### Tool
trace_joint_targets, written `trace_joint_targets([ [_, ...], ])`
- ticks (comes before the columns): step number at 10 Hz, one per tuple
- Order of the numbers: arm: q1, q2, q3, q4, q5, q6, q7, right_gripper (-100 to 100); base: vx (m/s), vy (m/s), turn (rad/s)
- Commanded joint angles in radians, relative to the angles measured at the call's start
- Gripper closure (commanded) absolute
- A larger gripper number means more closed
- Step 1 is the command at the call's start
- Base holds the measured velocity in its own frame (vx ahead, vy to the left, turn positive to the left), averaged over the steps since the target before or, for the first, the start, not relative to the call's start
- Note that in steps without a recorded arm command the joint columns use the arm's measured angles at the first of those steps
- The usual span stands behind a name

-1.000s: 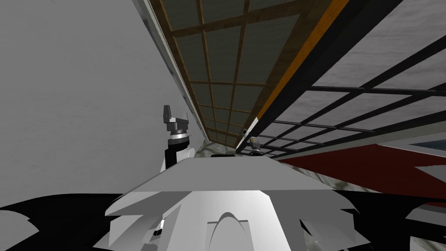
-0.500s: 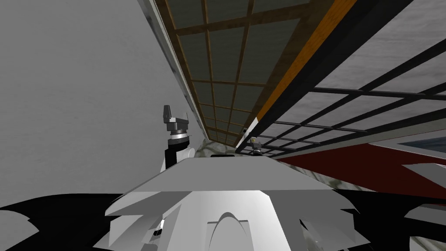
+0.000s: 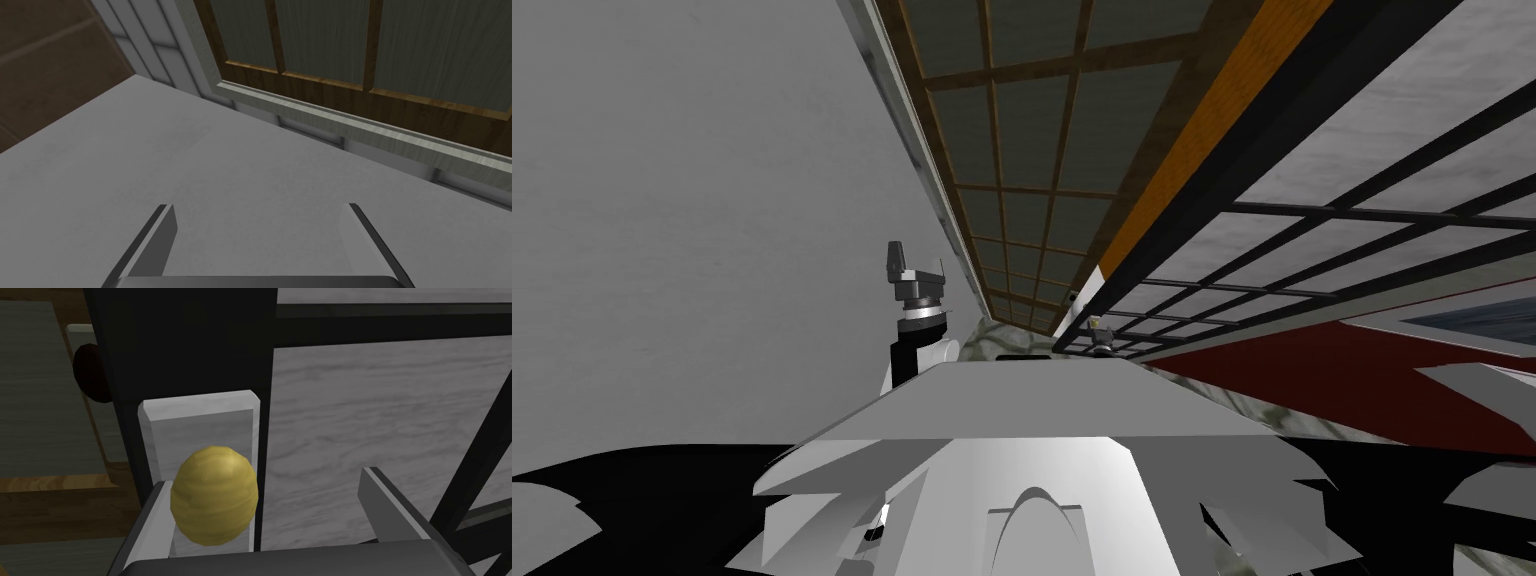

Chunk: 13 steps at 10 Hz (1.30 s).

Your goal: Pull the door open

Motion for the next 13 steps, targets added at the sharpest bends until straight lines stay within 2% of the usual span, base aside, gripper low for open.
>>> trace_joint_targets([
  [1, 0.011, -0.012, -0.012, 0.05, -0.007, -0.004, -0.008, 100, -0.017, -0.006, 0.02],
  [2, 0.022, -0.015, -0.017, 0.058, -0.009, -0.004, -0.008, 100, -0.062, 0.003, -0.002],
  [8, 0.028, -0.016, -0.019, 0.061, -0.01, -0.004, -0.008, 100, -0.035, 0.004, -0.004],
  [11, 0.028, -0.016, -0.019, 0.024, -0.01, -0.004, -0.008, 100, 0.006, -0.001, -0.022],
  [12, 0.028, -0.016, -0.019, 0.061, -0.01, -0.004, -0.008, 100, -0.008, 0.006, 0.028],
  [13, 0.028, -0.016, -0.019, 0.048, -0.01, -0.004, -0.008, 100, -0.014, 0.0, -0.008],
])
